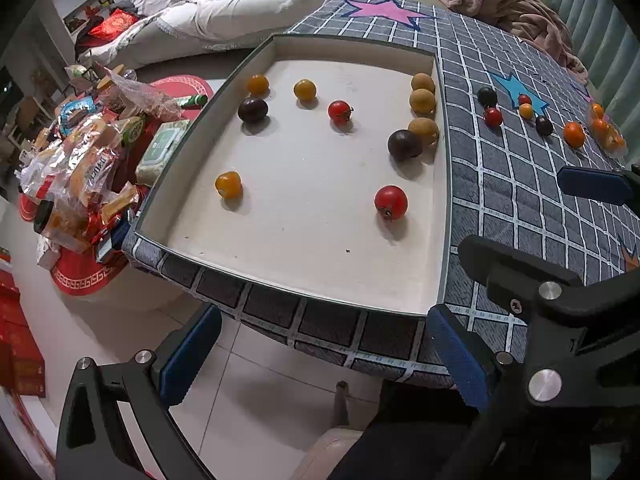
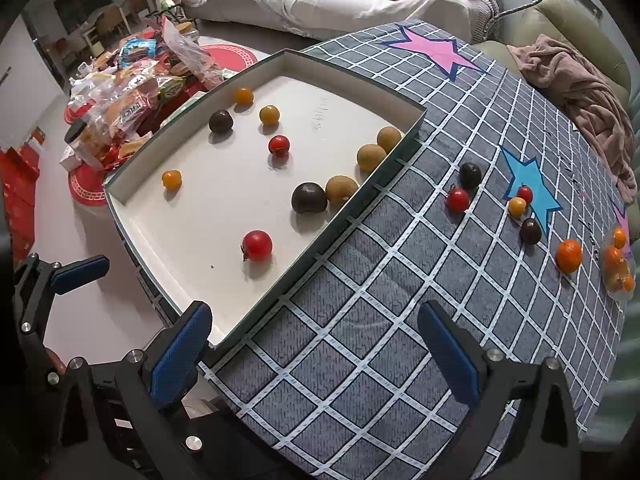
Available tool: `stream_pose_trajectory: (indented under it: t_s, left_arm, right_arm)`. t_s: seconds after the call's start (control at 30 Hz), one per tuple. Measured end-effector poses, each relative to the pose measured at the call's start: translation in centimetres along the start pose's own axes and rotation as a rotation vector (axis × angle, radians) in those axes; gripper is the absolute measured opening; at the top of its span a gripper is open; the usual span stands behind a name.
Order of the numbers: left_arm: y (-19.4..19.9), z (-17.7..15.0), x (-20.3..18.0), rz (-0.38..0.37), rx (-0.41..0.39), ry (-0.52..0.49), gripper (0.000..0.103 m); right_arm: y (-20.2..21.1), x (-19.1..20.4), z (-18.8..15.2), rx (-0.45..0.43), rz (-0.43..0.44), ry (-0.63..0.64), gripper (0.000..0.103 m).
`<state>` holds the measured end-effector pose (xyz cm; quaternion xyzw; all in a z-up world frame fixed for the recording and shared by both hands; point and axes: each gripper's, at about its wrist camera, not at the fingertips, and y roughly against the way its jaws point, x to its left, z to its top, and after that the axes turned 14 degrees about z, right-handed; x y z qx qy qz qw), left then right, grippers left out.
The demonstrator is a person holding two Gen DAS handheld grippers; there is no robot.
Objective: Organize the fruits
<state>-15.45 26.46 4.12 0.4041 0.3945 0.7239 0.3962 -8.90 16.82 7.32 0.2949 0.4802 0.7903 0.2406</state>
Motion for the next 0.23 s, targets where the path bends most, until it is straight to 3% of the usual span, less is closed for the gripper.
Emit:
stream_pose_trajectory:
  t_s: [0.23]
  left_arm:
    - [0.12, -0.07, 0.03, -0.010, 0.002, 0.002, 0.103]
  right_arm:
    - [0.00, 0.02, 0.00, -0.001, 0.000, 0.000, 0.103]
